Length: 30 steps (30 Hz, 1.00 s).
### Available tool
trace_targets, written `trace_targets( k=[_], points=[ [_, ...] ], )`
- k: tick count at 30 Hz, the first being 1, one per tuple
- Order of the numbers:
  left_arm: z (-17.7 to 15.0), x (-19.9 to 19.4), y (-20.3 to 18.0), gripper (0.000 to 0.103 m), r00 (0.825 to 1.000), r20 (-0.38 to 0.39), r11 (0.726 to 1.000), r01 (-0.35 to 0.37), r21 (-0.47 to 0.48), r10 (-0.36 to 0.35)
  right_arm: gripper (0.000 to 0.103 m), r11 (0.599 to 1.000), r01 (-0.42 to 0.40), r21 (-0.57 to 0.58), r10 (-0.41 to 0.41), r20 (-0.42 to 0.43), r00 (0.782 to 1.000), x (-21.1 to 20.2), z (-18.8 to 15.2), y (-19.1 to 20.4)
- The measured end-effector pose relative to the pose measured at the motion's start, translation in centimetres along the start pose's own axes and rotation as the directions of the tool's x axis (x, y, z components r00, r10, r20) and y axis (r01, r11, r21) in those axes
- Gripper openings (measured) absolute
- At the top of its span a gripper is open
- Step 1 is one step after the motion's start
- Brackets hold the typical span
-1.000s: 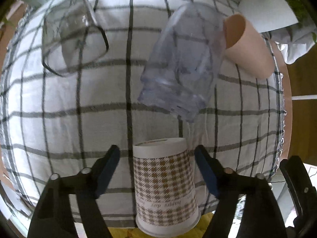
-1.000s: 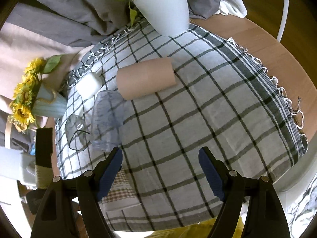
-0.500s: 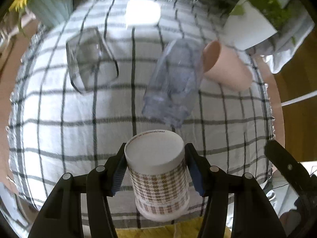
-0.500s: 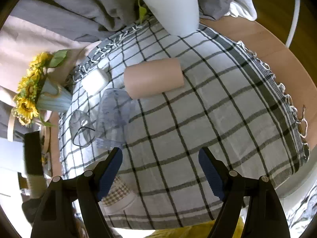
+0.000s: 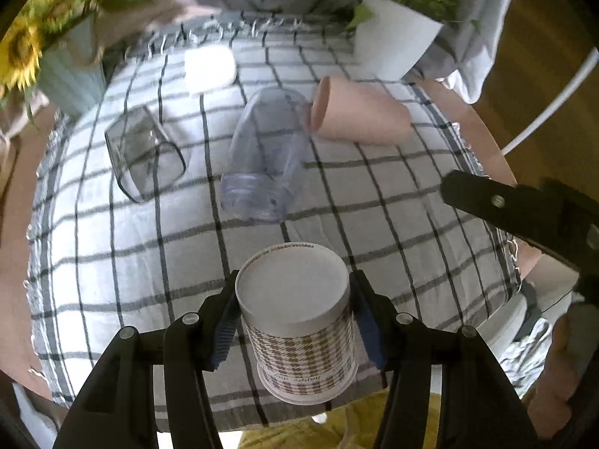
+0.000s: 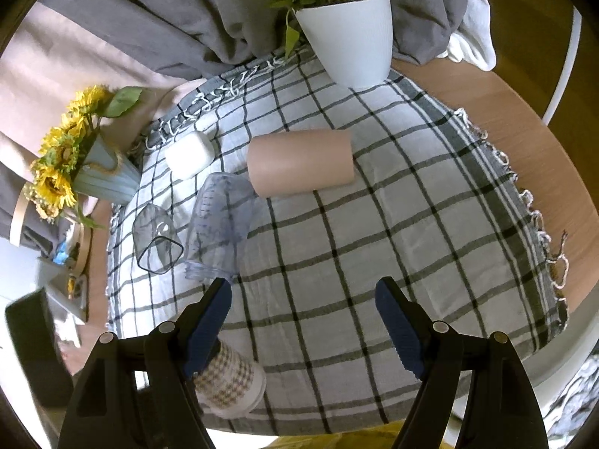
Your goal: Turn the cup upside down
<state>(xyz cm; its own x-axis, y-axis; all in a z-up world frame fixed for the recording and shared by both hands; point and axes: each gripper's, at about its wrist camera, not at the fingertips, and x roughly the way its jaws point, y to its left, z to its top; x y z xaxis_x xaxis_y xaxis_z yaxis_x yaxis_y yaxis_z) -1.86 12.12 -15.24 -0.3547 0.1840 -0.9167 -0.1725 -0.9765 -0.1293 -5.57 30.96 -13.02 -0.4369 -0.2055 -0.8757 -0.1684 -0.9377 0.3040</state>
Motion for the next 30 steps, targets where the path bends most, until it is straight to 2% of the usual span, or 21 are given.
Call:
trace_targets(
  k=[3,8,12,19,20,21,23,30],
  points=[
    [0.5,-0.1,-0.4,0.055,0.999,0.040,0.999,-0.034,0.022,0.033,0.079,1.000,0.011,-0.005,-0.011,0.012,1.000,-0.2,-0.1,0.0],
    [0.8,-0.8,-0.4,0.055,0.993,0.110,0.999,-0.035,0.039,0.031,0.079,1.000,0.010,-0.003,-0.010,0.019,1.000,-0.3,-0.1,0.1],
    [-0.2,1.5,0.2,0.056,0.998,0.059,0.999,-0.021,0.026,0.019,0.079,0.999,0.028,-0.015,-0.028,0.037,0.999,-0.4,-0.1,0.5],
    [-1.3,1.6,0.2,0.057,0.999,0.048,1.000,0.008,0.023,-0.009,0.079,0.999,0.041,-0.018,-0.041,0.029,0.999,-0.2,-0.3,0.5],
    [-1.4,1.5,0.2,0.061,0.999,0.042,1.000,0.021,0.019,-0.021,0.079,0.999,0.041,-0.020,-0.041,0.027,0.999,-0.2,-0.4,0.5],
    [-1.5,1.5,0.3,0.072,0.999,0.038,0.999,0.037,0.011,-0.037,0.079,0.999,0.041,-0.022,-0.040,0.025,0.999,-0.1,-0.5,0.6],
    [-1.6,1.3,0.4,0.082,0.997,0.044,0.998,0.060,-0.008,-0.059,0.079,0.999,0.042,-0.024,-0.042,0.022,0.999,-0.1,-0.5,0.6],
    [-1.8,1.4,0.2,0.082,0.997,0.037,0.998,0.061,-0.003,-0.061,0.079,0.999,0.048,-0.020,-0.048,0.016,0.999,-0.2,-0.7,0.5]
  ],
)
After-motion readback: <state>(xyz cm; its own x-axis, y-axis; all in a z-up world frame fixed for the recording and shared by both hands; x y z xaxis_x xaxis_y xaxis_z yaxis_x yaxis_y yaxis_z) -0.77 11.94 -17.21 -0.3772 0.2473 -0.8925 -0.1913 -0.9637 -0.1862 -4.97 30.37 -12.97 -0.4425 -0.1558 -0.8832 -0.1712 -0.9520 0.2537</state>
